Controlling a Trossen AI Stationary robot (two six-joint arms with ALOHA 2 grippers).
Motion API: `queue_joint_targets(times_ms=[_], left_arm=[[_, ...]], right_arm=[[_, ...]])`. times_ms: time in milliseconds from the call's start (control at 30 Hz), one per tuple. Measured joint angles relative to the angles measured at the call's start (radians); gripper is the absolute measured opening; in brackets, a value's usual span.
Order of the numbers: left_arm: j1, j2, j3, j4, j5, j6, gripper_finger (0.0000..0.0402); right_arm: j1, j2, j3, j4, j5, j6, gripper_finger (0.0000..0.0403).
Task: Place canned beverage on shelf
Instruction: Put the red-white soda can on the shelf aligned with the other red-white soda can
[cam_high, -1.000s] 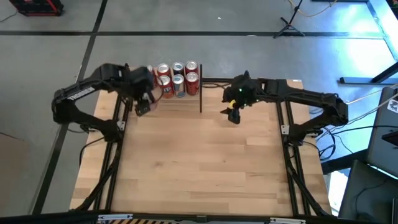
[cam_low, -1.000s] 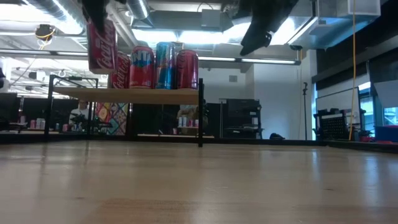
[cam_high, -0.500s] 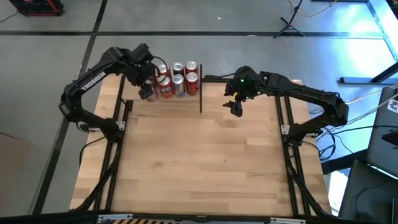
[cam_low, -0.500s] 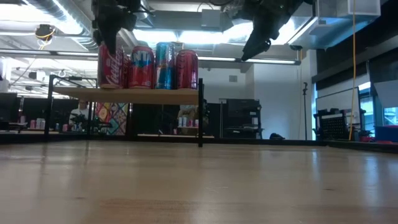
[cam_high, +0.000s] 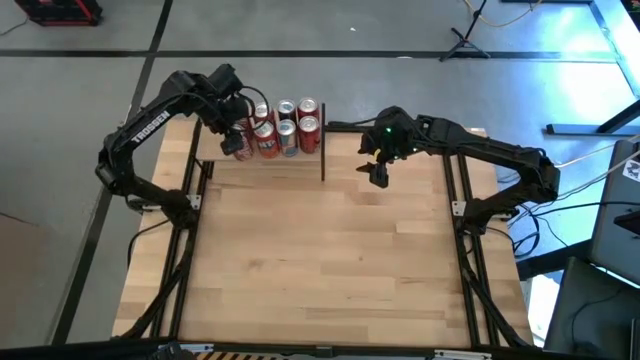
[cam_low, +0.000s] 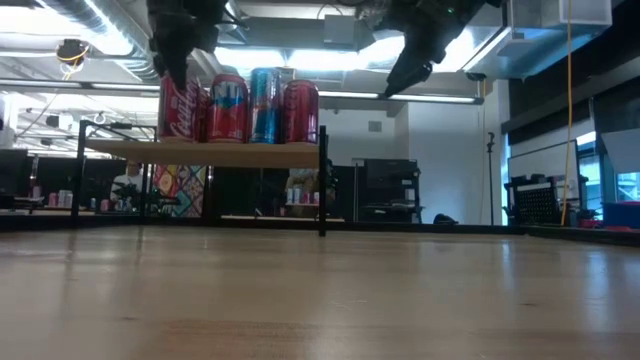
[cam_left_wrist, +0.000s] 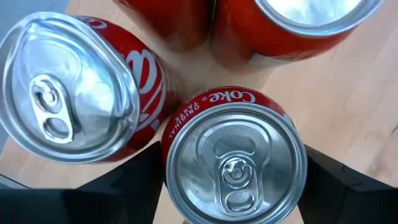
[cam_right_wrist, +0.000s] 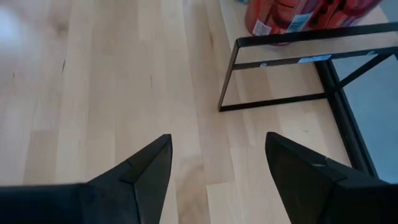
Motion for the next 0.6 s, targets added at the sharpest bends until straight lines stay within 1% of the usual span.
queue_joint_targets(times_ms=[400,600], left_arm=[[0.009,0.003,-0.004,0.05,-0.006,0.003,0.0316],[0.009,0.002,-0.005,0.053,-0.012,0.003,0.0324]], right_arm=[[0.0,0.005,0.0,0.011,0.001,0.006,0.0248],[0.0,0.005,0.0,0.011,0.002,0.021,0.0248]])
